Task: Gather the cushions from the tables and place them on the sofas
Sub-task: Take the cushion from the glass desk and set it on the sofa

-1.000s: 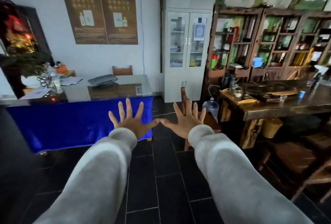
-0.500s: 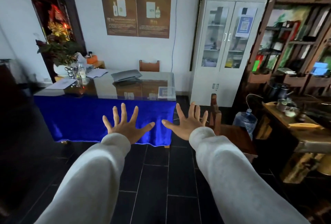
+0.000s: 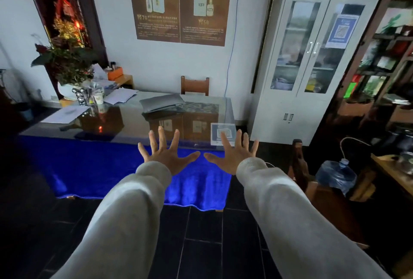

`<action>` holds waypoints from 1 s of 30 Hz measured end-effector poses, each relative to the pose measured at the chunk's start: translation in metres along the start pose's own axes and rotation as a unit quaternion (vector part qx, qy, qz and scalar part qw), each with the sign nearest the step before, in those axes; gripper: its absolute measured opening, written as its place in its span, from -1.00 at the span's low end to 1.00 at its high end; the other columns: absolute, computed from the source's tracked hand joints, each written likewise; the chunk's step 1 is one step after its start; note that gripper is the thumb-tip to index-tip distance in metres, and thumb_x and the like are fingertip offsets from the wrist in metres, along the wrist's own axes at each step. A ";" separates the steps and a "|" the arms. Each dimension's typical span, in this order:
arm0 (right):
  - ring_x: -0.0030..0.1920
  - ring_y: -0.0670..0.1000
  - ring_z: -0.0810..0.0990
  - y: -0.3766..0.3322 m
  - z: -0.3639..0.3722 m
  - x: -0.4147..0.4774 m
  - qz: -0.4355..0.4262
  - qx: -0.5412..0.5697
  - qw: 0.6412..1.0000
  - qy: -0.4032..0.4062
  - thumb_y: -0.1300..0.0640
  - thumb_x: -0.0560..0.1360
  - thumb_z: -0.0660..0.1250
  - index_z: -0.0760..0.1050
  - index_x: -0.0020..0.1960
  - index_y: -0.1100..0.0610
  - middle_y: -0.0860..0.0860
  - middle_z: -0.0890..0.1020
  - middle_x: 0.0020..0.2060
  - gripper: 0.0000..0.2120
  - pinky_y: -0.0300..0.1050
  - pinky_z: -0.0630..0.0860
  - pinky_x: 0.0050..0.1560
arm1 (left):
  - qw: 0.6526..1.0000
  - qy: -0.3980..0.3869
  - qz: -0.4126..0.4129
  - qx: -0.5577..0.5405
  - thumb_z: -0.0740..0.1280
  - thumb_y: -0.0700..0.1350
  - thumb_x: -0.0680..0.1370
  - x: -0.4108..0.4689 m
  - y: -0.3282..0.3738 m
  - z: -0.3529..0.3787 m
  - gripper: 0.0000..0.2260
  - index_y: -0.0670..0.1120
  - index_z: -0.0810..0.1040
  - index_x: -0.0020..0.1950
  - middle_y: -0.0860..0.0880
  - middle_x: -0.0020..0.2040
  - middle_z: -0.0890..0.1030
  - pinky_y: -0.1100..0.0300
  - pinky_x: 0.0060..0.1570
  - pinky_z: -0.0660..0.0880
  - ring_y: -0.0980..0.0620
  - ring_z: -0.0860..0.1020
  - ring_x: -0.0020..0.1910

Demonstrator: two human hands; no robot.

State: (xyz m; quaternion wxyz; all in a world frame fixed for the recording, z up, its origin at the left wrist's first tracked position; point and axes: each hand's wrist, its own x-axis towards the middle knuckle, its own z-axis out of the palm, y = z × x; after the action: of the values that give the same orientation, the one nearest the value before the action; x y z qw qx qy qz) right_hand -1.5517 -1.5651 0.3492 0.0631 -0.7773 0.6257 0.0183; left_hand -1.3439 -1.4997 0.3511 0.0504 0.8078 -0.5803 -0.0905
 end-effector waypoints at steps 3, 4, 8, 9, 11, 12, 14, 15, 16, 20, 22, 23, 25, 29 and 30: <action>0.68 0.30 -0.29 -0.011 -0.004 0.066 0.004 0.005 1.000 -0.007 -0.68 0.42 -0.09 -0.32 0.70 -0.21 0.20 -0.27 0.70 0.03 0.47 -0.35 0.56 | 1.000 -0.002 -0.004 0.000 -0.05 0.68 0.40 0.059 -0.011 0.002 0.00 0.26 -0.29 0.69 -0.06 0.68 -0.45 -0.43 0.52 -0.34 -0.22 -0.45 0.64; 0.68 0.30 -0.29 -0.016 -0.003 0.090 0.003 0.006 1.000 -0.011 -0.68 0.43 -0.08 -0.33 0.70 -0.20 0.20 -0.27 0.70 0.03 0.48 -0.34 0.57 | 1.000 -0.006 -0.007 -0.001 -0.04 0.68 0.40 0.080 -0.014 0.004 0.00 0.25 -0.29 0.69 -0.06 0.68 -0.46 -0.44 0.52 -0.33 -0.22 -0.45 0.64; 0.68 0.33 -0.29 -0.037 0.007 0.189 -0.015 -0.009 1.000 -0.026 -0.66 0.45 -0.04 -0.35 0.70 -0.17 0.23 -0.29 0.69 0.03 0.47 -0.39 0.52 | 0.999 -0.024 -0.040 -0.009 -0.03 0.68 0.40 0.169 -0.034 0.014 0.01 0.24 -0.32 0.68 -0.07 0.67 -0.47 -0.44 0.51 -0.34 -0.23 -0.45 0.64; 0.68 0.33 -0.28 -0.043 0.009 0.217 -0.023 -0.010 0.999 -0.025 -0.65 0.47 -0.03 -0.35 0.70 -0.16 0.23 -0.28 0.69 0.02 0.47 -0.39 0.52 | 0.998 -0.029 -0.048 -0.008 -0.02 0.68 0.41 0.194 -0.039 0.015 0.01 0.23 -0.33 0.68 -0.07 0.67 -0.47 -0.43 0.51 -0.34 -0.24 -0.45 0.64; 0.69 0.31 -0.24 -0.055 0.014 0.275 -0.035 -0.017 0.999 -0.018 -0.64 0.47 -0.06 -0.35 0.70 -0.16 0.24 -0.26 0.70 0.01 0.47 -0.39 0.52 | 0.997 -0.038 -0.067 -0.001 -0.01 0.66 0.43 0.245 -0.050 0.018 0.01 0.21 -0.35 0.68 -0.09 0.66 -0.48 -0.43 0.51 -0.33 -0.25 -0.44 0.64; 0.69 0.31 -0.23 -0.061 0.016 0.306 -0.039 -0.022 0.999 -0.019 -0.65 0.46 -0.09 -0.36 0.70 -0.15 0.24 -0.26 0.70 0.02 0.48 -0.37 0.53 | 0.996 -0.044 -0.078 -0.001 0.00 0.66 0.43 0.272 -0.055 0.018 0.01 0.21 -0.36 0.68 -0.09 0.66 -0.48 -0.43 0.51 -0.33 -0.25 -0.44 0.64; 0.70 0.29 -0.20 -0.074 0.017 0.367 -0.041 -0.020 0.998 -0.032 -0.67 0.44 -0.10 -0.37 0.69 -0.15 0.23 -0.23 0.70 0.04 0.48 -0.37 0.53 | 0.994 -0.058 -0.097 -0.005 0.01 0.66 0.43 0.322 -0.064 0.017 0.02 0.21 -0.37 0.67 -0.09 0.66 -0.49 -0.43 0.51 -0.35 -0.23 -0.45 0.63; 0.70 0.28 -0.18 -0.082 0.017 0.399 -0.040 -0.011 0.998 -0.040 -0.68 0.43 -0.09 -0.37 0.69 -0.16 0.23 -0.21 0.71 0.05 0.48 -0.38 0.52 | 0.993 -0.061 -0.103 -0.005 0.02 0.66 0.43 0.347 -0.069 0.016 0.01 0.22 -0.38 0.67 -0.09 0.65 -0.50 -0.42 0.51 -0.35 -0.22 -0.46 0.63; 0.70 0.28 -0.17 -0.089 0.017 0.429 -0.038 -0.001 0.998 -0.046 -0.68 0.42 -0.08 -0.37 0.69 -0.16 0.22 -0.20 0.71 0.06 0.48 -0.38 0.52 | 0.992 -0.063 -0.109 -0.005 0.02 0.65 0.44 0.370 -0.075 0.015 0.00 0.23 -0.39 0.66 -0.08 0.65 -0.50 -0.41 0.52 -0.35 -0.21 -0.46 0.63; 0.70 0.29 -0.14 -0.118 0.017 0.532 -0.048 0.012 0.997 -0.057 -0.65 0.45 -0.03 -0.34 0.70 -0.15 0.23 -0.13 0.72 0.04 0.48 -0.35 0.53 | 0.988 -0.063 -0.135 -0.031 0.04 0.64 0.44 0.454 -0.099 0.011 -0.01 0.25 -0.35 0.67 -0.06 0.66 -0.48 -0.39 0.54 -0.32 -0.19 -0.42 0.65; 0.70 0.29 -0.14 -0.132 0.025 0.570 -0.054 0.011 0.996 -0.071 -0.62 0.48 -0.01 -0.34 0.70 -0.14 0.23 -0.13 0.72 0.02 0.47 -0.33 0.54 | 0.985 -0.070 -0.150 -0.039 0.07 0.64 0.45 0.491 -0.112 0.012 0.00 0.24 -0.33 0.68 -0.06 0.67 -0.47 -0.39 0.54 -0.32 -0.18 -0.42 0.66; 0.71 0.28 -0.14 -0.139 0.030 0.589 -0.059 0.008 0.995 -0.079 -0.62 0.49 -0.01 -0.35 0.70 -0.14 0.23 -0.14 0.72 0.02 0.46 -0.34 0.54 | 0.984 -0.071 -0.158 -0.047 0.07 0.63 0.45 0.511 -0.118 0.015 0.00 0.23 -0.32 0.69 -0.06 0.67 -0.46 -0.39 0.55 -0.31 -0.19 -0.41 0.66; 0.71 0.27 -0.15 -0.153 0.042 0.625 -0.067 0.000 0.993 -0.100 -0.61 0.49 0.00 -0.37 0.69 -0.14 0.22 -0.16 0.72 0.02 0.44 -0.35 0.55 | 0.981 -0.075 -0.171 -0.062 0.08 0.63 0.45 0.551 -0.132 0.018 0.00 0.23 -0.31 0.69 -0.05 0.68 -0.44 -0.39 0.56 -0.29 -0.19 -0.40 0.66; 0.70 0.28 -0.15 -0.177 0.070 0.693 -0.068 0.004 0.989 -0.133 -0.58 0.52 0.02 -0.41 0.68 -0.14 0.21 -0.19 0.71 0.00 0.42 -0.32 0.57 | 0.980 -0.099 -0.162 -0.063 0.09 0.62 0.46 0.631 -0.159 0.032 0.00 0.21 -0.33 0.69 -0.04 0.68 -0.46 -0.40 0.56 -0.27 -0.20 -0.40 0.66; 0.70 0.28 -0.16 -0.183 0.077 0.709 -0.063 0.004 0.988 -0.143 -0.56 0.53 0.04 -0.41 0.68 -0.13 0.21 -0.19 0.71 -0.01 0.41 -0.32 0.57 | 0.979 -0.106 -0.162 -0.060 0.08 0.62 0.46 0.654 -0.167 0.036 0.00 0.21 -0.33 0.69 -0.04 0.67 -0.46 -0.40 0.56 -0.27 -0.21 -0.40 0.66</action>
State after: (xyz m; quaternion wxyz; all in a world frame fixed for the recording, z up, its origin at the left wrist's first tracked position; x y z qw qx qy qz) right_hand -1.2162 -2.2058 0.2106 0.1561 -0.8042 0.5603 0.1222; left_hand -0.9935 -2.0640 0.2273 0.0213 0.8723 -0.4374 -0.2174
